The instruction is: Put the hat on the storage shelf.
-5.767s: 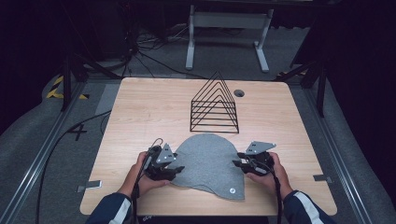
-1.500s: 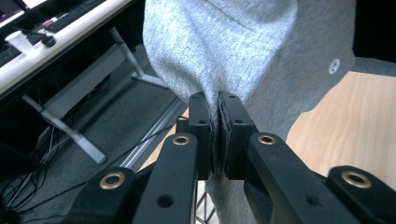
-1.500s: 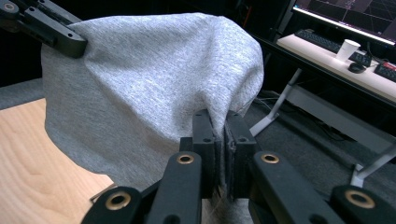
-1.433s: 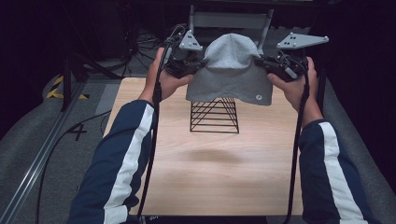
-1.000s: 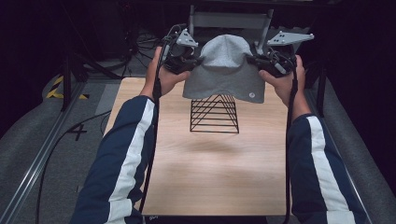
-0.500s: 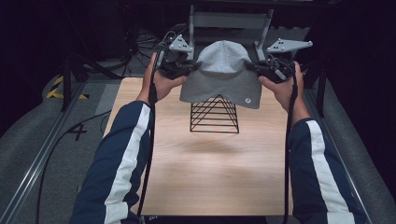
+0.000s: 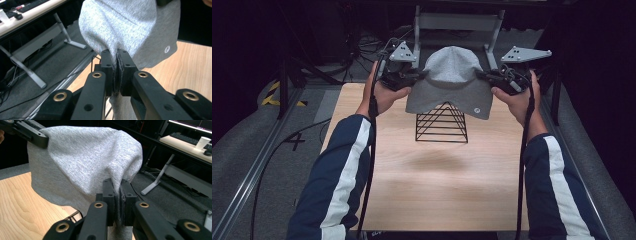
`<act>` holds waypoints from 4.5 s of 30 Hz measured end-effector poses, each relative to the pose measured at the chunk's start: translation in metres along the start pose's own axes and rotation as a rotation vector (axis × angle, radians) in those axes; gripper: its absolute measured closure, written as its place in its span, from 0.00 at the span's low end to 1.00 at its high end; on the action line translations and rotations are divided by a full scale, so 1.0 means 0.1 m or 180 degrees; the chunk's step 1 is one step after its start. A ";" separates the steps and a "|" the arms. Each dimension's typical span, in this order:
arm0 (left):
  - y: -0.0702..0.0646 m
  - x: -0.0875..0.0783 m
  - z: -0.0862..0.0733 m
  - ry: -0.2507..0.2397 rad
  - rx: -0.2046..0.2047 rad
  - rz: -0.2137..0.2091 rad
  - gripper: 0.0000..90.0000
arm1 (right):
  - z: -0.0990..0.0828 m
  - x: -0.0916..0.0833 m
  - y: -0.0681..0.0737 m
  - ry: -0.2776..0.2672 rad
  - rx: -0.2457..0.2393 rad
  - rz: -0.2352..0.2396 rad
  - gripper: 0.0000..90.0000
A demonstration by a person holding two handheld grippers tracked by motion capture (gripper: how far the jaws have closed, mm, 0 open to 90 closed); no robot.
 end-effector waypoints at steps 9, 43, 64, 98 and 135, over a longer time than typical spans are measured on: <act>-0.08 0.00 -0.07 0.0039 0.0024 -0.0094 0.94 | -0.03 -0.05 0.06 0.0018 -0.0044 0.0033 0.95; -0.24 0.67 -1.07 0.0410 -0.0243 -0.0040 0.94 | -0.98 0.56 0.26 0.0605 0.0077 0.0176 0.95; -0.32 1.01 -1.52 0.0697 -0.0425 -0.0074 0.94 | -1.48 0.84 0.30 0.0912 0.0204 0.0158 0.95; -0.26 0.54 -1.63 0.0722 -0.0299 0.0118 0.86 | -1.57 0.59 0.28 0.0857 0.0261 0.0048 0.79; -0.58 -0.38 -2.26 0.1230 0.0087 0.0023 0.67 | -1.92 -0.23 0.34 0.0989 0.0055 -0.0030 0.62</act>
Point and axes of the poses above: each handheld gripper's, and its own axes: x roughly forward along the jaws, z roughly out of its top, y roughly to its left, the point moved 3 cm from there along x, roughly forward along the jaws
